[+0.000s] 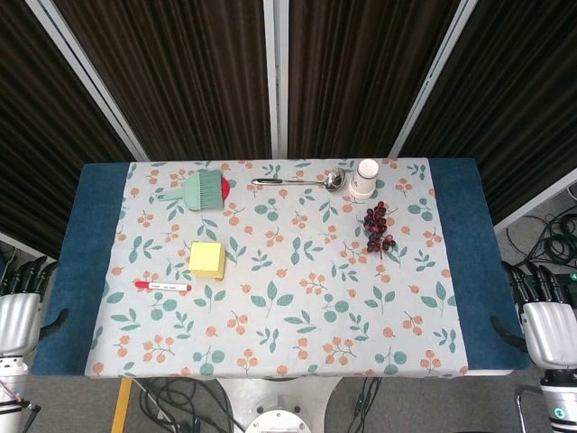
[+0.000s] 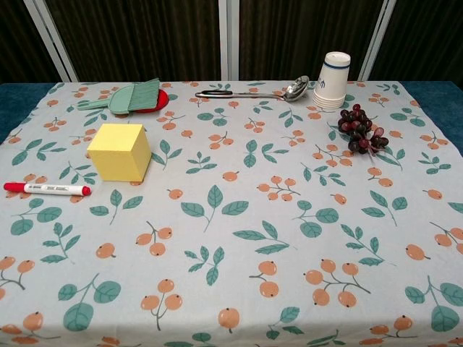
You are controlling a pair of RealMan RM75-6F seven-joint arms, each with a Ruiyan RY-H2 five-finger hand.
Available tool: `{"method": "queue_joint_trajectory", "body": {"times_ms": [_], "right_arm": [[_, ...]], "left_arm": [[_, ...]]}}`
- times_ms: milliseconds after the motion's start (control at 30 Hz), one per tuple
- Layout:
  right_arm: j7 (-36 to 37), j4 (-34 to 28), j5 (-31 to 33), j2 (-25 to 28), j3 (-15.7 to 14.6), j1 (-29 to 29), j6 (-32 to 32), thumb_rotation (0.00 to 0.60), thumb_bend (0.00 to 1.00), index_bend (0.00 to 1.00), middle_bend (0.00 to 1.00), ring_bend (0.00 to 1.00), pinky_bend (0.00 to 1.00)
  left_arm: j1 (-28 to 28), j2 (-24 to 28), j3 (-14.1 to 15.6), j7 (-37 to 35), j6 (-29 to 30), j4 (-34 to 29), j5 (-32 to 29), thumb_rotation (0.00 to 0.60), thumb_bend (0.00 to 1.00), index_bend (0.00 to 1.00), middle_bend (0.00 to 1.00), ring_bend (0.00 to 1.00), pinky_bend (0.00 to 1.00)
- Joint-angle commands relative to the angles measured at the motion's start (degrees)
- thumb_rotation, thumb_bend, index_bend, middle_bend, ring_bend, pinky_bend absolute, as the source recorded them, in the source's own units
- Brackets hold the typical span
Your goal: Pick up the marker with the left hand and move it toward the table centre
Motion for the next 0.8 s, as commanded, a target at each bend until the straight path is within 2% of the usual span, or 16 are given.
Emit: {"method": "queue_joint_trajectory", "body": {"times_ms": [33, 300, 400, 600, 800], "right_arm": [[0.16, 0.14, 0.06, -0.07, 0.03, 0.05, -0.05, 0.600, 0.15, 0.05, 0.14, 0.00, 0.00], [1.08, 0.93, -0.12, -0.12, 0.03, -0.24, 0.70, 0.600, 0.16, 0.05, 0.14, 0.00, 0.00], [1.26, 1.20, -0.34, -0.10, 0.21, -0.09, 0.90, 0.600, 0.16, 0.05, 0.14, 0.00, 0.00], [1.36, 1.26, -0.85, 0.13, 0.68, 0.79, 0.49, 0.600, 0.16, 0.05, 0.14, 0.00, 0.00], [1.44, 1.52, -0.32, 0.08, 0.78, 1.11, -0.12, 0.600, 0.16, 0.05, 0.14, 0.00, 0.00]], "left_arm": [[-0.12, 0.20, 0.07, 0.05, -0.47, -0.57, 0.06, 0.600, 0.28, 0.21, 0.21, 0.14, 0.19], [-0.81, -0.22, -0.20, 0.03, -0.80, 0.34, 1.30, 0.600, 0.28, 0.21, 0.19, 0.14, 0.19], [-2.37, -0.43, -1.18, -0.27, -3.05, 0.15, 0.49, 0.600, 0.28, 0.26, 0.23, 0.14, 0.19], [-8.19, -2.80, -3.30, -2.93, -9.62, 3.12, 1.14, 0.600, 0.27, 0.40, 0.39, 0.16, 0.20], [-14.76, -6.35, -4.23, -1.84, -19.23, 7.43, -0.47, 0.600, 0.28, 0.42, 0.43, 0.18, 0.20]]}}
